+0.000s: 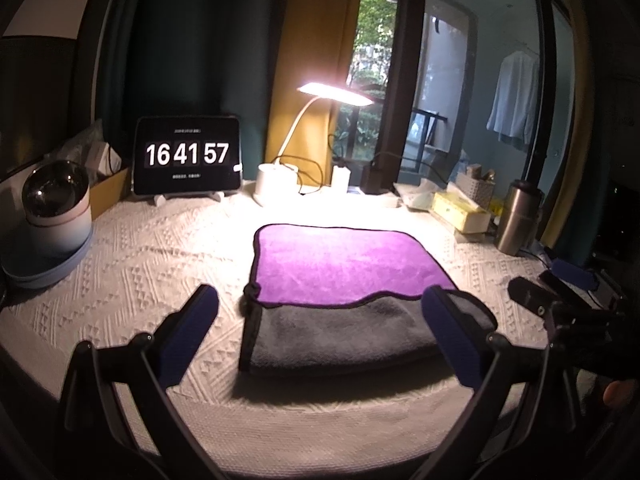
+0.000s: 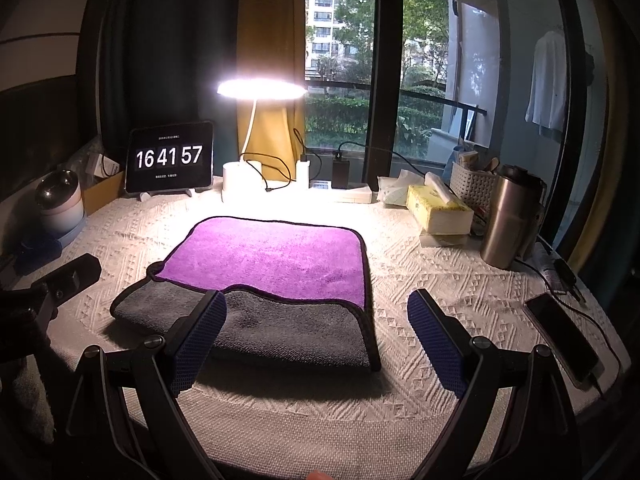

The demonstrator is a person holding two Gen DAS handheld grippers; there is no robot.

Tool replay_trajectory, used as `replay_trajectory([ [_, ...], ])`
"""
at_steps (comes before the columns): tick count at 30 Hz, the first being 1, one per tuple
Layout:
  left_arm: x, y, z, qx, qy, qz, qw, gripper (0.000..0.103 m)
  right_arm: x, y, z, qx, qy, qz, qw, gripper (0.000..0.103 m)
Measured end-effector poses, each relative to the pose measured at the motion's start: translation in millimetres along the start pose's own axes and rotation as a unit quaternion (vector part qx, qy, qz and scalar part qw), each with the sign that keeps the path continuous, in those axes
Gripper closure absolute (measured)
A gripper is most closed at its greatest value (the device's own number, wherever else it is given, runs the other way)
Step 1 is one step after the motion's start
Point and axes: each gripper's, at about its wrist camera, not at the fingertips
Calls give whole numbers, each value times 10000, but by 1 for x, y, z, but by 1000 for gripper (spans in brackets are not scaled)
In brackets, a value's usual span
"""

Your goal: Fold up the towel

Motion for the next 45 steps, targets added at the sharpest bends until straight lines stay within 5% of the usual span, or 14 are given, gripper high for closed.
replay_trajectory([
  [17,0,45,-2,-121,-29,-469,9988,2,-3,37,15,-161,22,-299,9994,18],
  [36,10,104,-24,-479,-247,-1301,9900,31,-1,83,38,-277,164,-722,9969,39],
  [45,18,126,-36,-669,-385,-1674,9829,34,7,107,46,-351,282,-1047,9935,40],
])
Point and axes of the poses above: each gripper's, at about its wrist camera, not at the fingertips, and y roughly the way its jaws point, z to its right, x to its underside, and after that the axes turned 4 degrees about -y, right-handed
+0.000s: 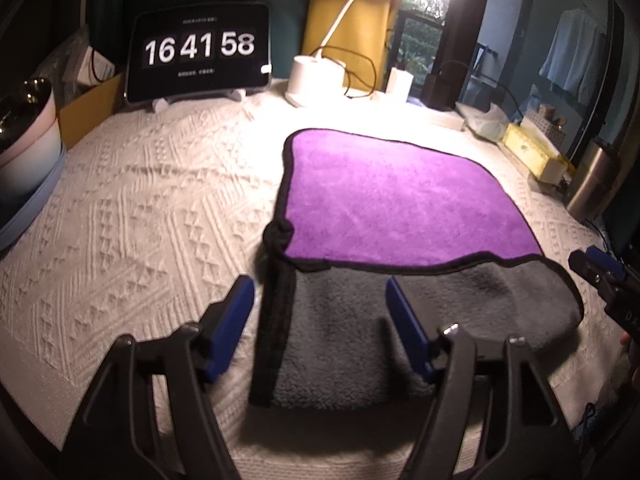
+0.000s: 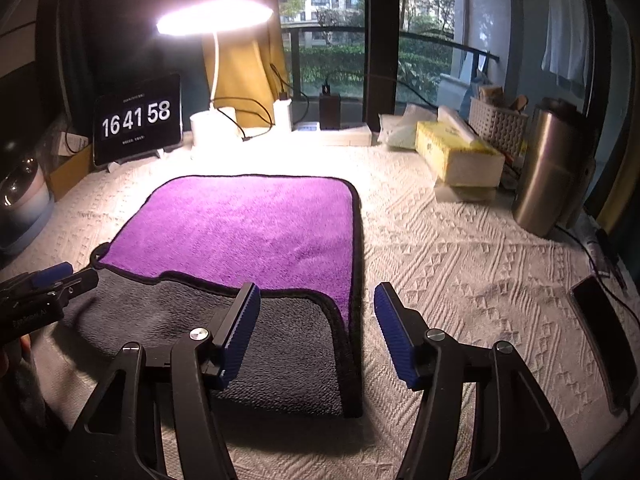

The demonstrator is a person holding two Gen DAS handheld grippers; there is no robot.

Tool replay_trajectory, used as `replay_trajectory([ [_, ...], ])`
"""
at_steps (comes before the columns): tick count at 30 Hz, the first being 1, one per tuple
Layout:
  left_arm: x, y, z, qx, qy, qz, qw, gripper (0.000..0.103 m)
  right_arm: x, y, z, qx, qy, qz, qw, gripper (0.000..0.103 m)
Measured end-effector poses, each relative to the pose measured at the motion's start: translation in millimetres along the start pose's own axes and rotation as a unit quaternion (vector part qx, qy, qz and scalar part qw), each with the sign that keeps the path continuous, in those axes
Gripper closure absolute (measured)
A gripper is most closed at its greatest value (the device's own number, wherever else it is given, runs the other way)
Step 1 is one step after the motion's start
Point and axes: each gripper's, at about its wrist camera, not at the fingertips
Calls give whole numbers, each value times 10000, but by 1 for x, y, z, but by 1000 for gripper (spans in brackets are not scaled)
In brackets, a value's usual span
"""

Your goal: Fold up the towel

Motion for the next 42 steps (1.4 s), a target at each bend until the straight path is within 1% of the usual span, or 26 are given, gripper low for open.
replay_trajectory([
  [2,0,5,-1,-8,-22,-96,10000,34,1,5,2,-20,26,-87,10000,43],
  [3,1,5,-1,-8,-27,-121,9999,34,1,9,3,-40,19,-139,9999,48],
  [4,1,6,-1,4,-30,-148,9999,35,2,12,4,-62,28,-201,9998,50],
  [6,1,8,-1,28,-22,-196,9998,42,4,19,7,-117,70,-323,9994,51],
  [9,1,11,-2,5,-62,-245,9997,48,7,29,8,-179,121,-496,9985,61],
  [10,1,11,-3,-4,-73,-246,9997,49,8,32,8,-195,132,-550,9982,62],
  [12,1,11,-4,-31,-80,-244,9997,56,9,36,8,-219,133,-631,9977,63],
  [15,2,10,-5,-65,-86,-216,9997,65,10,41,6,-257,50,-734,9970,69],
  [16,2,9,-5,-61,-76,-198,9998,66,10,42,5,-267,21,-765,9967,71],
  [18,2,8,-4,-96,-48,-150,9998,69,10,43,4,-289,-10,-793,9964,72],
  [20,2,6,-3,-129,-14,-100,9999,71,10,43,4,-308,-18,-785,9964,78],
  [23,2,3,-3,-171,8,-30,9998,72,10,42,3,-286,-37,-756,9967,87],
  [25,2,1,-3,-228,31,38,9997,74,11,40,3,-239,-61,-716,9971,94],
  [26,2,0,-3,-249,33,73,9997,76,10,39,3,-210,-67,-687,9974,96],
  [28,1,-3,-5,-292,26,136,9995,77,10,34,3,-181,-54,-597,9980,97],
  [29,1,-3,-6,-264,26,160,9995,81,9,31,4,-176,-64,-548,9983,97],
  [30,1,-4,-6,-228,34,163,9996,87,8,28,3,-170,-76,-508,9985,97],
  [31,1,-4,-5,-220,55,157,9996,89,7,25,3,-168,-90,-453,9988,97],
  [32,1,-4,-5,-172,77,159,9997,95,6,23,2,-168,-106,-413,9989,97],
  [33,2,-4,-4,-157,108,143,9997,97,5,22,1,-165,-114,-397,9990,97],
  [37,2,-7,-1,-44,150,166,9997,98,2,16,0,-154,-120,-301,9994,98],
  [42,0,-16,0,-8,182,292,9994,99,-3,5,-1,-101,-131,-131,9998,98],
])
Point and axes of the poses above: each gripper's, at about its wrist camera, not at the fingertips, and y roughly the way its jaws point, z to its right, x to its underside, and after that the axes turned 4 degrees about -y, right-handed
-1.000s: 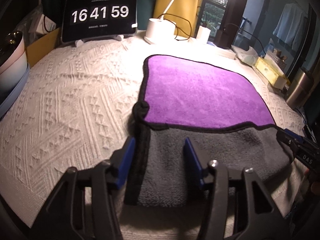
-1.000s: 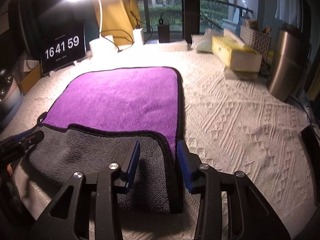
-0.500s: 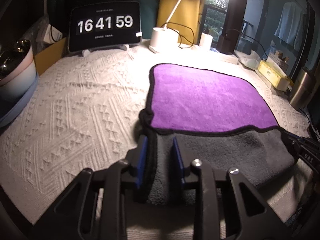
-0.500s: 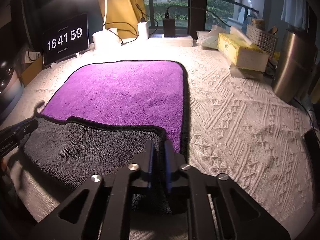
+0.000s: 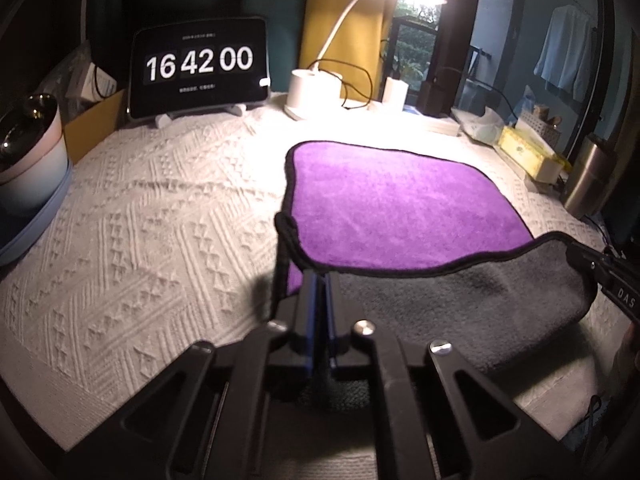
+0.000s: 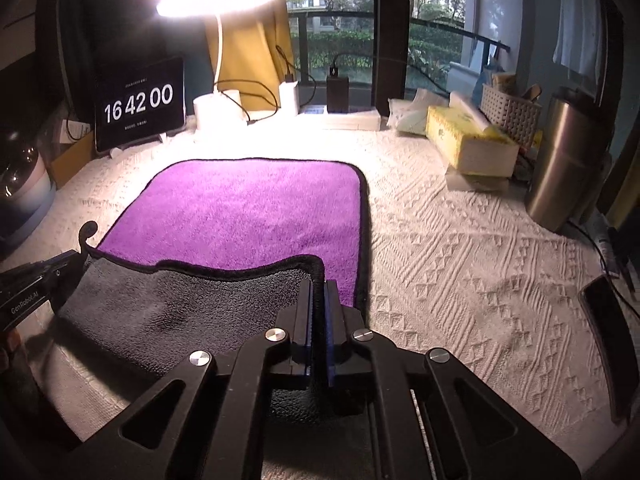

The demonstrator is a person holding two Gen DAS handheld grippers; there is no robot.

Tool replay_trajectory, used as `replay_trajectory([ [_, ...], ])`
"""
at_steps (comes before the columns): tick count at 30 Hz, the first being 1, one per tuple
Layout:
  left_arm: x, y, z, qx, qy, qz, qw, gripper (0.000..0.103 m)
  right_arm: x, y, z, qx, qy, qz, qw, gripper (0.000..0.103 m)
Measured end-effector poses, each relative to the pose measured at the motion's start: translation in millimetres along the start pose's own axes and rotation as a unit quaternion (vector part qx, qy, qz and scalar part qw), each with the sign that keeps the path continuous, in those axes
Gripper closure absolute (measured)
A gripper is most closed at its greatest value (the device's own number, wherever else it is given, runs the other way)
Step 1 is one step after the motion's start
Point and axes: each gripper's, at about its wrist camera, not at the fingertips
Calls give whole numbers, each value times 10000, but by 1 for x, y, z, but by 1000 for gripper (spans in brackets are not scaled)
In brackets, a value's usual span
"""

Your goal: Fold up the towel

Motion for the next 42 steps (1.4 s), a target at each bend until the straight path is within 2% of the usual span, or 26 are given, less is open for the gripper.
replay_trajectory([
  [22,-29,-20,-7,3,-7,483,9988,99,-22,-23,-1,118,-55,439,9990,98],
  [42,-65,-13,-8,16,0,735,9973,99,-51,-13,4,146,-78,646,9978,98],
])
Point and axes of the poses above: each gripper's, at about its wrist camera, not at the fingertips, and y roughly the way its jaws point, z to its right, x to its underside, and after that the axes turned 4 degrees about -y, right-handed
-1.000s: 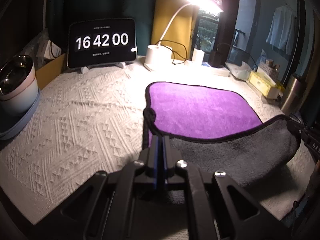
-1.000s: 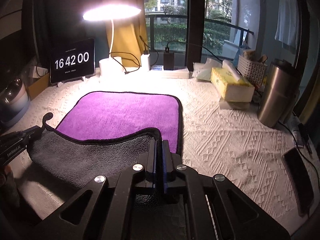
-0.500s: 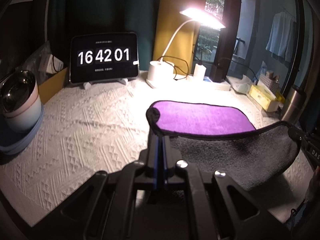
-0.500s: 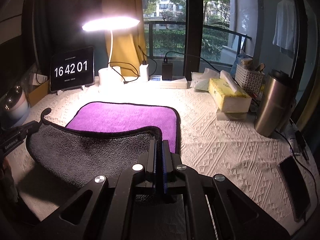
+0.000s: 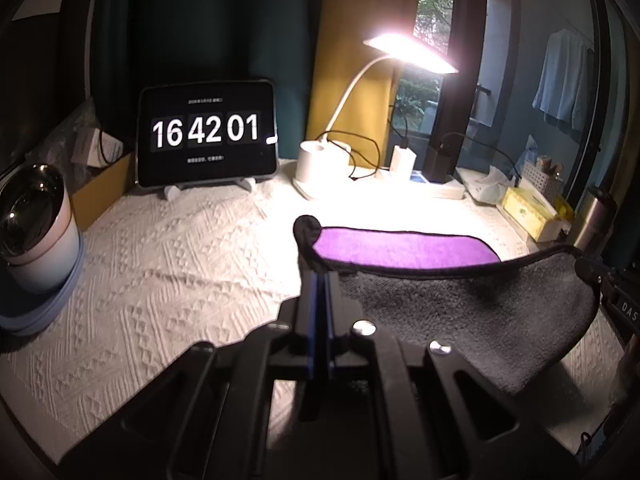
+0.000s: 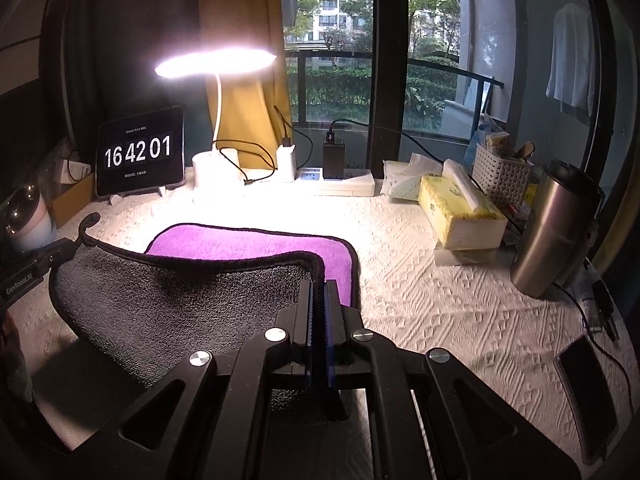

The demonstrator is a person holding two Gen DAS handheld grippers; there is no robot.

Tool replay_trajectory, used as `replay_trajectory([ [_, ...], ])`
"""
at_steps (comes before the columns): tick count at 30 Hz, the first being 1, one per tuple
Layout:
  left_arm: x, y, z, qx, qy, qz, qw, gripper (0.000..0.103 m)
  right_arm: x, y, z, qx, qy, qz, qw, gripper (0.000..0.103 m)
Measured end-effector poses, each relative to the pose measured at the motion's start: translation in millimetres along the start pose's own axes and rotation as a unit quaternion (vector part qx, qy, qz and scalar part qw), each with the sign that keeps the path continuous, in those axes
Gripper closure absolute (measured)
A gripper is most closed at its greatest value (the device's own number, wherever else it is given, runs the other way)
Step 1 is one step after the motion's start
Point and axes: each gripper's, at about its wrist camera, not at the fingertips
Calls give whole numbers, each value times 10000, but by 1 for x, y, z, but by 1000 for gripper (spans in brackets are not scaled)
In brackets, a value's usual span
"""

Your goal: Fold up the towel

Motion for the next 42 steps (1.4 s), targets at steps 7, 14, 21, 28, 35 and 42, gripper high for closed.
replay_trajectory([
  [7,-8,10,2,-1,38,27,10000,99,-7,11,6,20,9,0,10000,98],
  [14,-16,19,4,10,47,50,10000,99,-10,19,9,31,10,2,10000,98],
  [21,-23,32,5,21,39,82,10000,99,-18,32,14,49,-1,6,10000,98],
  [28,-28,43,5,12,25,74,10000,99,-27,49,17,68,-21,-12,10000,98],
  [35,-33,58,5,9,18,47,10000,99,-32,63,19,97,-49,-25,9999,98],
  [42,-37,70,6,13,23,53,10000,99,-37,73,21,112,-68,-36,9999,98],
])
Point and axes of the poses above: each gripper's, at about its wrist camera, not at the fingertips, and y roughly the way its jaws point, z to its right, x to its underside, and after that the axes turned 4 degrees about -y, right-handed
